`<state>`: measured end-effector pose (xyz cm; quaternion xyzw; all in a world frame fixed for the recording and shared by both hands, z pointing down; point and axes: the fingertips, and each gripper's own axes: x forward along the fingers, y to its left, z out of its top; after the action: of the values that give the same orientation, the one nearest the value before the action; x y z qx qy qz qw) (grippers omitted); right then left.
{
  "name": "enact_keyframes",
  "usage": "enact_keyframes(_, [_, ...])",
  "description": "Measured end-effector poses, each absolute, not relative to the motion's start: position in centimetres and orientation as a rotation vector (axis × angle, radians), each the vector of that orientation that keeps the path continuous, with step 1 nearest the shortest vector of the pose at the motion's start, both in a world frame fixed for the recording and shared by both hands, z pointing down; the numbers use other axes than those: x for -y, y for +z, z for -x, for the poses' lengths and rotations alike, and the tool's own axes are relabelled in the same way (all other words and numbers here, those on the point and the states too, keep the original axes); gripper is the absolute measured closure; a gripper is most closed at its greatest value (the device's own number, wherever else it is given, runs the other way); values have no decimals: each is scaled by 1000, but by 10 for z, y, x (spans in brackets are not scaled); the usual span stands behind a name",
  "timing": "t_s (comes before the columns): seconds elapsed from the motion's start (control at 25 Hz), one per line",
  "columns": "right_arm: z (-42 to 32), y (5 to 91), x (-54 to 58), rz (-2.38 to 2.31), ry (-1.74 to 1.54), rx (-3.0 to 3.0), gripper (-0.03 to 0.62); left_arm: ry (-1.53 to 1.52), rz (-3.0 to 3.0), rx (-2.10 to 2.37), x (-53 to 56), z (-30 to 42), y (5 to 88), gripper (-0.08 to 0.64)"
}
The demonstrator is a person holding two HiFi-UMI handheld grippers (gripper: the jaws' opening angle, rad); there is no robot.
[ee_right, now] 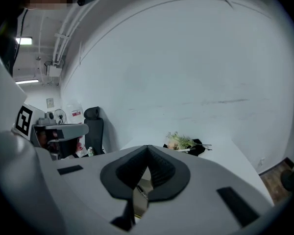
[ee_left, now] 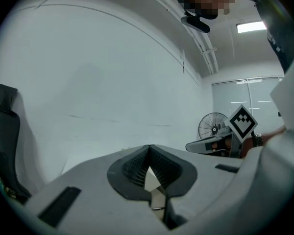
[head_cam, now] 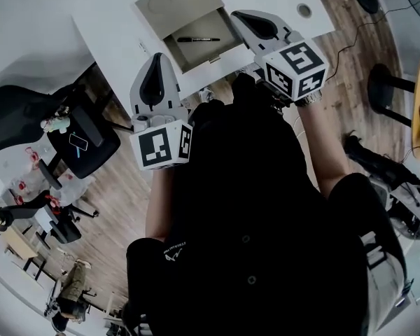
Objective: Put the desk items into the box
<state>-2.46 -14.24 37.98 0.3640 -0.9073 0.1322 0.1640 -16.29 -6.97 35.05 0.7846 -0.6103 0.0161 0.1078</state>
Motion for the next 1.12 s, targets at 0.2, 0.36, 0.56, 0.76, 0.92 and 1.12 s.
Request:
enact_keyframes(0.2, [21,330,126,-1082,376,2709,594,17,-2327,1803,59,166,337,552])
enact_keyframes(0.36, [26,296,111,-1103,333,2785,594,8,-2323,1817,52,172,332,552])
enact_keyframes(0.56, [42,300,90,-1057,292,2809,594,2,-2312,1827,47,175,331,552])
enact_keyframes(0.76, [49,314,72,-1036,339,2815,594,6,-2310,1836,44,174,333,552])
enact_keyframes(0.92, [50,296,69,-1039,294,2878,594,-6,-2321,1858,44,176,326,552])
enact_keyframes(1.12, [37,260,67,-1142,296,2938,594,-75,-2332,1882,40,175,303,552])
